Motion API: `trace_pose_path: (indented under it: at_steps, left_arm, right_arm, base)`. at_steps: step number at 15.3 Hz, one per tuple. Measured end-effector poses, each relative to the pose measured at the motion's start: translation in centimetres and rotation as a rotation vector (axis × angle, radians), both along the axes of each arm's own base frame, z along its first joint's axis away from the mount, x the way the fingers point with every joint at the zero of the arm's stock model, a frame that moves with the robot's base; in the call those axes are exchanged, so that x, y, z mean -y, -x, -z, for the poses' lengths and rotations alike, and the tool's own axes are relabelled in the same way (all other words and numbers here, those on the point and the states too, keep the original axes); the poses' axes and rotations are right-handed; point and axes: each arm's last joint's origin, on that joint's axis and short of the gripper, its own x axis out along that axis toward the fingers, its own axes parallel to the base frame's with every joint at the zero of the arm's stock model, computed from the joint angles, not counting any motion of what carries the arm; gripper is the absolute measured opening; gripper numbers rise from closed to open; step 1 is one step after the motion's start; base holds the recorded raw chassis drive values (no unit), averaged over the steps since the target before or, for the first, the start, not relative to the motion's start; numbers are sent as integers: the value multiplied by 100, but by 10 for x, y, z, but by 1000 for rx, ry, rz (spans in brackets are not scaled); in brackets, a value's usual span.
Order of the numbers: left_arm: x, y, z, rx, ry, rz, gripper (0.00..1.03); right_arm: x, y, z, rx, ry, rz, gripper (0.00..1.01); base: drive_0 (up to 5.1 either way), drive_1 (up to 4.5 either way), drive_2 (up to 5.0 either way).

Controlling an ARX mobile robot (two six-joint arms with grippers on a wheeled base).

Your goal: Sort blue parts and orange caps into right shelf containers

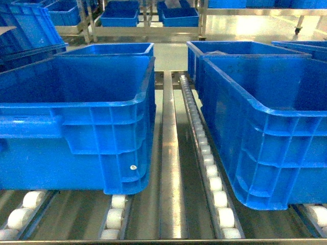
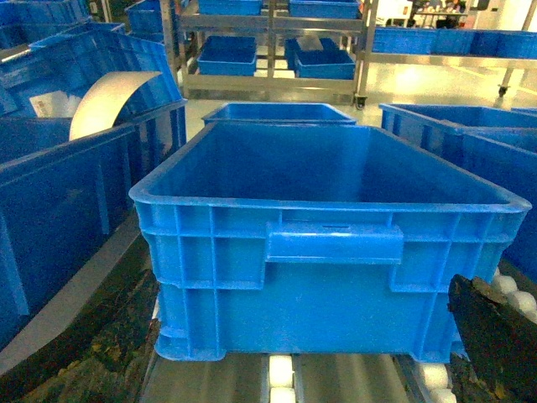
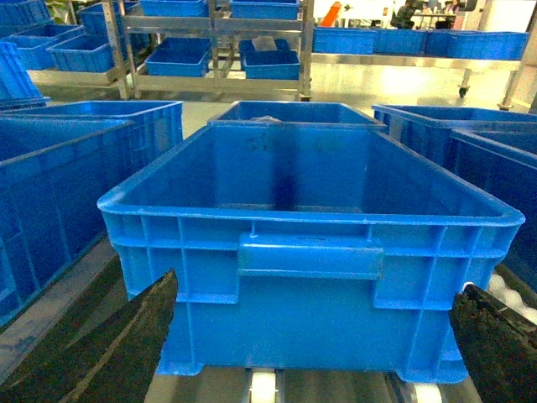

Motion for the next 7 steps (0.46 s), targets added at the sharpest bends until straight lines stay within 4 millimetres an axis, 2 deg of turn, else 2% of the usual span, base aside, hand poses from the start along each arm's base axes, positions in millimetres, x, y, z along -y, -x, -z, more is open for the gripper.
trace_pose_path:
  at_steps: [7]
  left_arm:
    - [0,0,0,0,0,0,98]
  right_arm:
    - [0,0,0,0,0,0,98]
  base:
    - [0,0,0]
